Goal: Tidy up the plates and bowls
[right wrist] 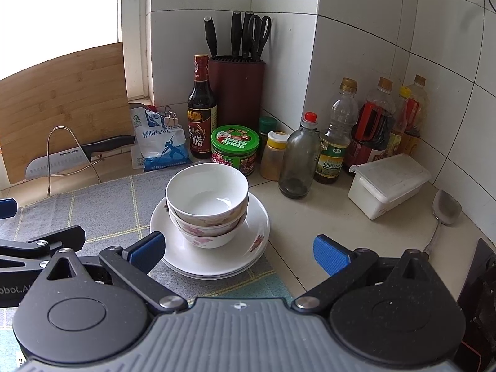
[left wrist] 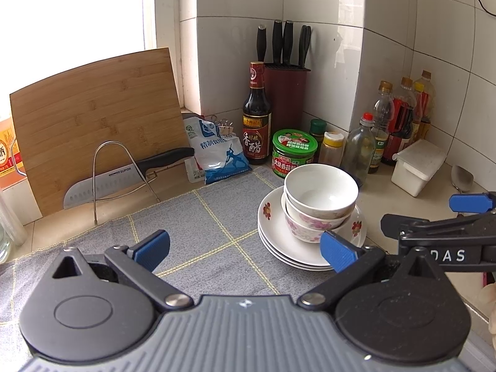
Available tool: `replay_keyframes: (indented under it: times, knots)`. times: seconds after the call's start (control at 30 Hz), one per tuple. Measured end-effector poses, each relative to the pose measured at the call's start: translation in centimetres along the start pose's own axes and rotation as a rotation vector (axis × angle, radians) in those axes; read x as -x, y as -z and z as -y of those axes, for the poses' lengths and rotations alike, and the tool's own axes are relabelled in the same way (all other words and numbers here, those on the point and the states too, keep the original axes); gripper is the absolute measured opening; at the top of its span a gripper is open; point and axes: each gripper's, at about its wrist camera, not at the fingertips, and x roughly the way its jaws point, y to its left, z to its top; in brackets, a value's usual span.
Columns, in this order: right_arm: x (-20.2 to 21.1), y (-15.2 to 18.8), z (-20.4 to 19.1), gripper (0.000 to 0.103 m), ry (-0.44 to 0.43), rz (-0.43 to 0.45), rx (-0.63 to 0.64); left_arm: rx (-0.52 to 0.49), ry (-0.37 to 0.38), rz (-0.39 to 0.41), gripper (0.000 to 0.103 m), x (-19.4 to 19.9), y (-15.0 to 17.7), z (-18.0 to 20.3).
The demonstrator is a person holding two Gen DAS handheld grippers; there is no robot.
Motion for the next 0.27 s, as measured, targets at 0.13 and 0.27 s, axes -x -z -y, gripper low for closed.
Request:
replay_keyframes:
  times: [0.13,0.27]
  knots:
    - [0.05,0.02,-0.05,0.103,0.002,0.002,0.001,0.0,0.0,0.001,0.102,0.07,-0.01,0.05]
    - [0.08,0.0,-0.01,0.103,0.005,0.003,0.003,-0.001,0.001,-0.001,0.103,0.15,-0.05,0.16]
